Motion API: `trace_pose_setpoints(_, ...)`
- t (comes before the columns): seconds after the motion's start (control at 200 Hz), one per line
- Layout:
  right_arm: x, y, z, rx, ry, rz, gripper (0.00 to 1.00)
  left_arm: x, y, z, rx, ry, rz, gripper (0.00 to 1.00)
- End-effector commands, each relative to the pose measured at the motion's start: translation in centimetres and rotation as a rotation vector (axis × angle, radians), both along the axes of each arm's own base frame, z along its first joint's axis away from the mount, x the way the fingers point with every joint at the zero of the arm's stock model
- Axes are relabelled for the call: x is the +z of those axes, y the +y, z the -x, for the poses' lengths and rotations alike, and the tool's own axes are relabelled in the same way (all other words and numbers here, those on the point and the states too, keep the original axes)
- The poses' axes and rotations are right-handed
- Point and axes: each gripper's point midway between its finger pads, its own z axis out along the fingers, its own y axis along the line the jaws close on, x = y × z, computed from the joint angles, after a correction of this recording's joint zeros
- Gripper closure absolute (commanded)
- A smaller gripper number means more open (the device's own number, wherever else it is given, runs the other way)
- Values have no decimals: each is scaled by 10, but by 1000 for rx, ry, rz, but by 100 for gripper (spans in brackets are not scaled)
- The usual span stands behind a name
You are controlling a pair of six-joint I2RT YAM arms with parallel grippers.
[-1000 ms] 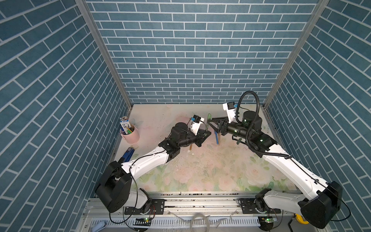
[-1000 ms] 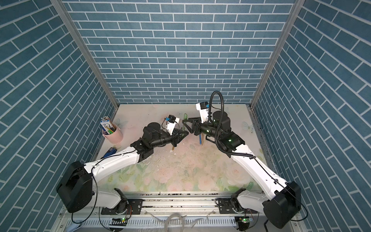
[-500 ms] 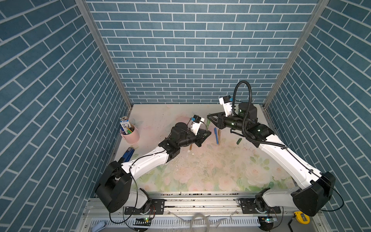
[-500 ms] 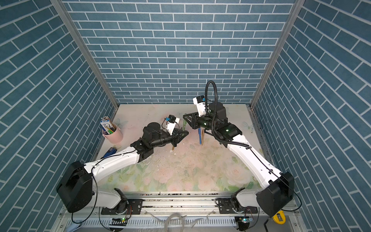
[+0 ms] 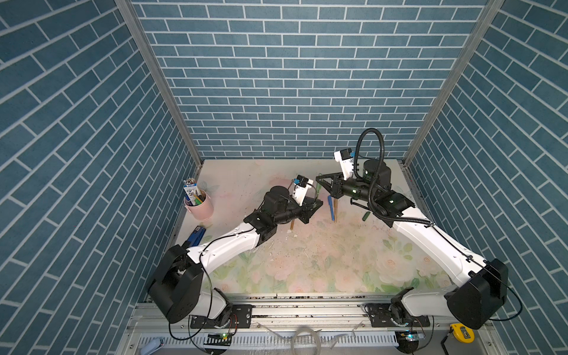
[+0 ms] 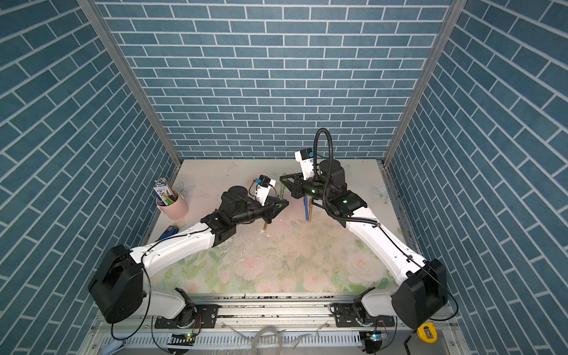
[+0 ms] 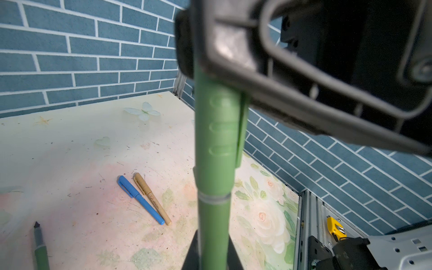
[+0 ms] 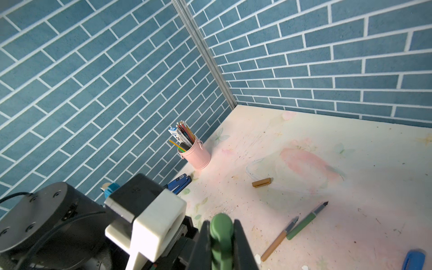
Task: Insert pens into pen caps
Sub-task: Put on the pen cap to the pen.
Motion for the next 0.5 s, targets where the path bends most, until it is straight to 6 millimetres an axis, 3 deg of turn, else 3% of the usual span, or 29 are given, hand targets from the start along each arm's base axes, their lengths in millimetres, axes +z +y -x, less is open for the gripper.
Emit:
trace_pose_setpoints(0.0,-30,10,28,97,110,23,97,92,1,-18,65,-214,145,100)
trace_pose_setpoints(0.3,-57,7,40,93,155,39,96,174,18,-32,145,-369,326,100)
trace_pose_setpoints(0.495,-70,13,44,112,190,39,95,208,26,-32,146,-434,379,100)
